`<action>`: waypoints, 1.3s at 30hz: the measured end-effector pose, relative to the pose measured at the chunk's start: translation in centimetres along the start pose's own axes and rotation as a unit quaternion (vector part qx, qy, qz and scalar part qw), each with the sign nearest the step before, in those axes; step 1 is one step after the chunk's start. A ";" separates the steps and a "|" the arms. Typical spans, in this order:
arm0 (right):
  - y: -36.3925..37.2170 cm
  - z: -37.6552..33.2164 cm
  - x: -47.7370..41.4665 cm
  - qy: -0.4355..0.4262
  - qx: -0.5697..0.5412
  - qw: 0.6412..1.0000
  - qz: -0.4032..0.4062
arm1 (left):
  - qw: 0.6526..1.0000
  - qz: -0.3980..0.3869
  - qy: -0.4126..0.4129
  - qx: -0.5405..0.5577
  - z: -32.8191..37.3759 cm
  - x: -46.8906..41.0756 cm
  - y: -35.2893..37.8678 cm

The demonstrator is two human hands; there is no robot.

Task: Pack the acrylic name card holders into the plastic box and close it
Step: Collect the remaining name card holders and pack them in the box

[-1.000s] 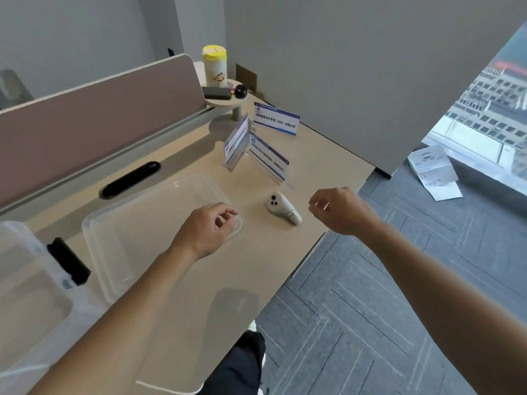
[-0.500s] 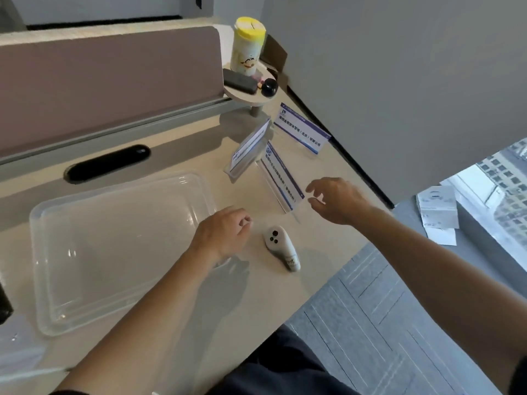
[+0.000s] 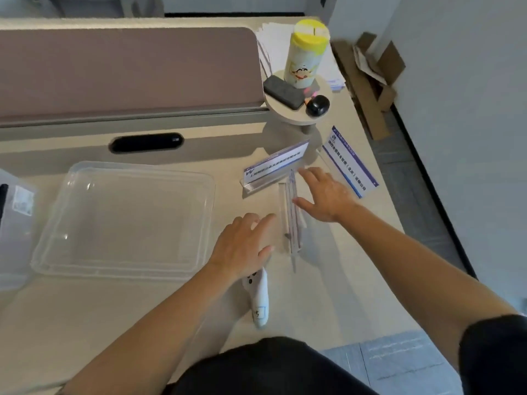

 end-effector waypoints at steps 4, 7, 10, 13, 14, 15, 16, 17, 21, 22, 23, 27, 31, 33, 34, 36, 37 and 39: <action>0.0 1.4 -2.2 -0.067 -0.071 0.995 -0.038 | 0.999 -0.030 0.009 -0.031 3.3 -1.7 0.9; 0.4 1.9 -3.8 -0.101 -0.110 0.986 -0.078 | 0.997 -0.054 0.010 -0.052 4.3 -2.6 1.8; 1.0 2.4 -5.3 -0.105 -0.199 0.968 -0.109 | 0.995 -0.062 0.022 -0.072 4.5 -3.0 2.4; 1.6 2.9 -6.2 -0.095 -0.272 0.951 -0.109 | 0.994 -0.068 0.033 -0.084 5.1 -3.9 3.3; 1.8 3.0 -6.3 -0.093 -0.289 0.946 -0.110 | 0.993 -0.076 0.039 -0.083 5.6 -4.3 3.3; 2.1 3.2 -6.4 -0.090 -0.308 0.941 -0.112 | 0.992 -0.085 0.039 -0.084 6.1 -4.6 3.4; 2.3 3.2 -6.4 -0.088 -0.328 0.934 -0.115 | 0.991 -0.095 0.033 -0.088 6.6 -4.9 3.4; 2.6 3.3 -6.4 -0.082 -0.349 0.926 -0.118 | 0.989 -0.104 0.027 -0.097 6.9 -5.1 3.3; 3.0 3.3 -6.2 -0.072 -0.406 0.904 -0.112 | 0.982 -0.125 0.035 -0.138 7.5 -5.5 2.7; 3.0 3.3 -6.1 -0.070 -0.411 0.902 -0.107 | 0.981 -0.118 0.043 -0.146 7.4 -5.4 2.7; 2.9 3.1 -6.0 -0.070 -0.413 0.902 -0.102 | 0.981 -0.109 0.050 -0.149 7.2 -5.1 2.8; 1.7 2.3 -5.2 -0.075 -0.391 0.914 -0.074 | 0.981 -0.082 0.094 -0.149 7.0 -3.7 2.9; 0.5 0.7 -4.2 -0.061 -0.342 0.936 -0.054 | 0.987 0.009 0.087 -0.132 6.8 -1.8 2.1; -0.4 -0.7 -3.7 -0.053 -0.367 0.928 -0.046 | 0.988 0.064 0.071 -0.118 7.0 -0.8 1.2; -1.0 -1.5 -3.3 -0.053 -0.394 0.916 -0.049 | 0.988 0.092 0.060 -0.109 7.2 -0.3 0.8; -1.9 -3.0 -2.8 -0.051 -0.430 0.899 -0.062 | 0.986 0.139 0.039 -0.088 7.5 0.7 -0.1; -2.4 -3.7 -2.5 -0.052 -0.436 0.896 -0.066 | 0.984 0.160 0.032 -0.074 7.5 1.3 -0.5; -3.2 -5.1 -2.0 -0.058 -0.442 0.893 -0.060 | 0.981 0.187 0.024 -0.052 7.2 2.4 -1.3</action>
Point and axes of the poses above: each hand's wrist, its own x-axis away from the middle knuckle, its own y-axis out of the palm, z = x × y, the point moved 2 cm from there along -x, towards the middle knuckle, and after that the axes turned 3 degrees about -y, right-handed, at the moved point
